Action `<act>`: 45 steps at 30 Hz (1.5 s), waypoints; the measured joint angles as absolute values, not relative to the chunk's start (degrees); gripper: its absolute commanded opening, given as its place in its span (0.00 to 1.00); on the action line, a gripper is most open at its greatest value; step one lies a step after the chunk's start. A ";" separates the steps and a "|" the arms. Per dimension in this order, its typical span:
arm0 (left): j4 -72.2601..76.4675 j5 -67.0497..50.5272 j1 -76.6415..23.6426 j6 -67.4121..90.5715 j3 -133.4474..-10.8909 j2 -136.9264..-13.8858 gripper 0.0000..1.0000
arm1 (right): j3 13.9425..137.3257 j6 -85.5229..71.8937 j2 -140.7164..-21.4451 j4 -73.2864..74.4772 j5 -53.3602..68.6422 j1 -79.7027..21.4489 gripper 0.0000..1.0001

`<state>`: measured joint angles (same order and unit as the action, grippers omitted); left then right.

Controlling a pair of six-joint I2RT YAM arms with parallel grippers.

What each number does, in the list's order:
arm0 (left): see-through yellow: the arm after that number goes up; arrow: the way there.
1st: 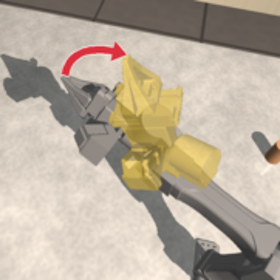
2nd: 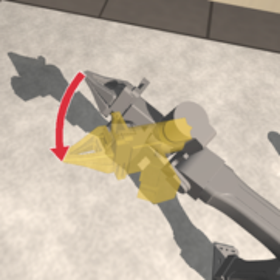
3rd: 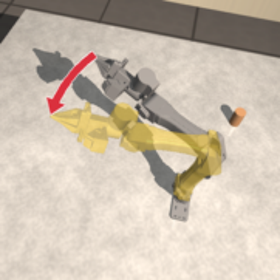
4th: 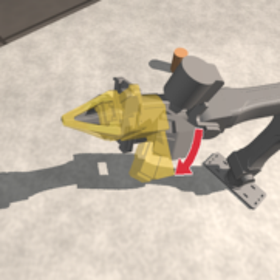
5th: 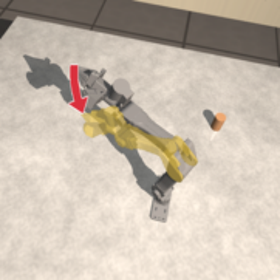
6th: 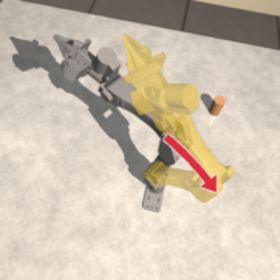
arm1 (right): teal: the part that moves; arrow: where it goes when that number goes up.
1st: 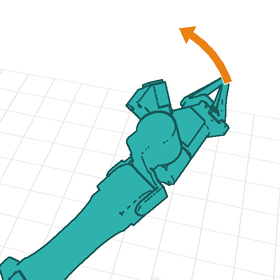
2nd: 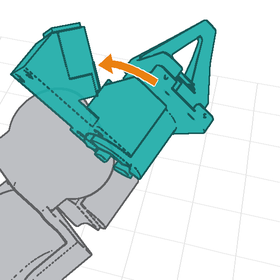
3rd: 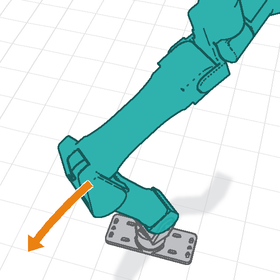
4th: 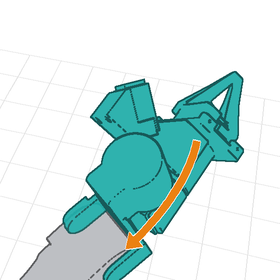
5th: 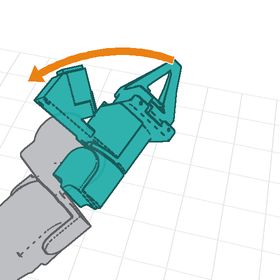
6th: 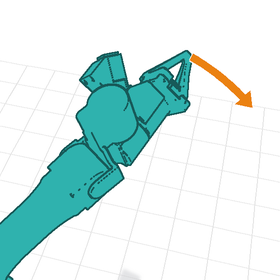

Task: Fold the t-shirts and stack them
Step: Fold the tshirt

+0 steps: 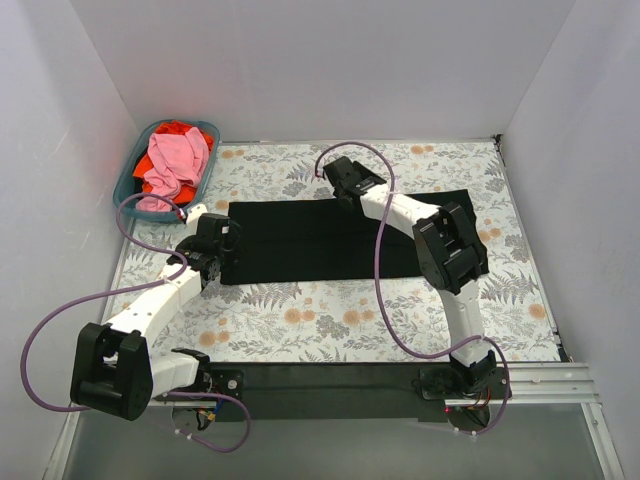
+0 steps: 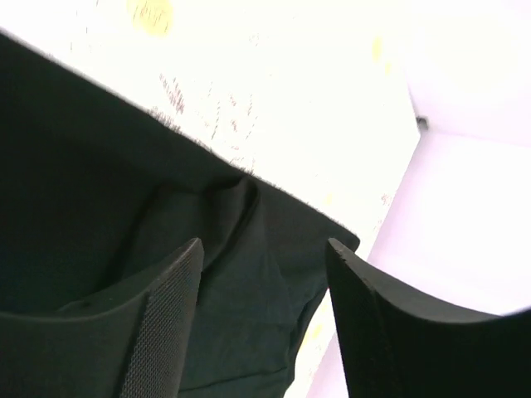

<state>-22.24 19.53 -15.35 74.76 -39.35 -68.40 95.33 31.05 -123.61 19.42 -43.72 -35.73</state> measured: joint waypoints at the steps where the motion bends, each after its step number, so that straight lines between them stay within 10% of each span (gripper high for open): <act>1: -22.22 19.44 -15.35 74.76 -39.35 -68.42 0.76 | 96.03 31.07 -123.63 19.25 -43.64 -35.88 0.68; 16: -22.20 17.10 -15.35 74.72 -39.35 -69.84 0.76 | 77.06 19.35 -106.74 17.76 -28.49 -28.29 0.57; 45: -22.20 16.67 -15.35 74.32 -39.35 -71.48 0.76 | 76.42 18.59 -113.08 14.81 -15.59 -22.00 0.41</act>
<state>-22.20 16.67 -15.35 74.32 -39.35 -71.48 76.42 18.59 -113.08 14.81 -15.59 -22.00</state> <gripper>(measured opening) 0.761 0.441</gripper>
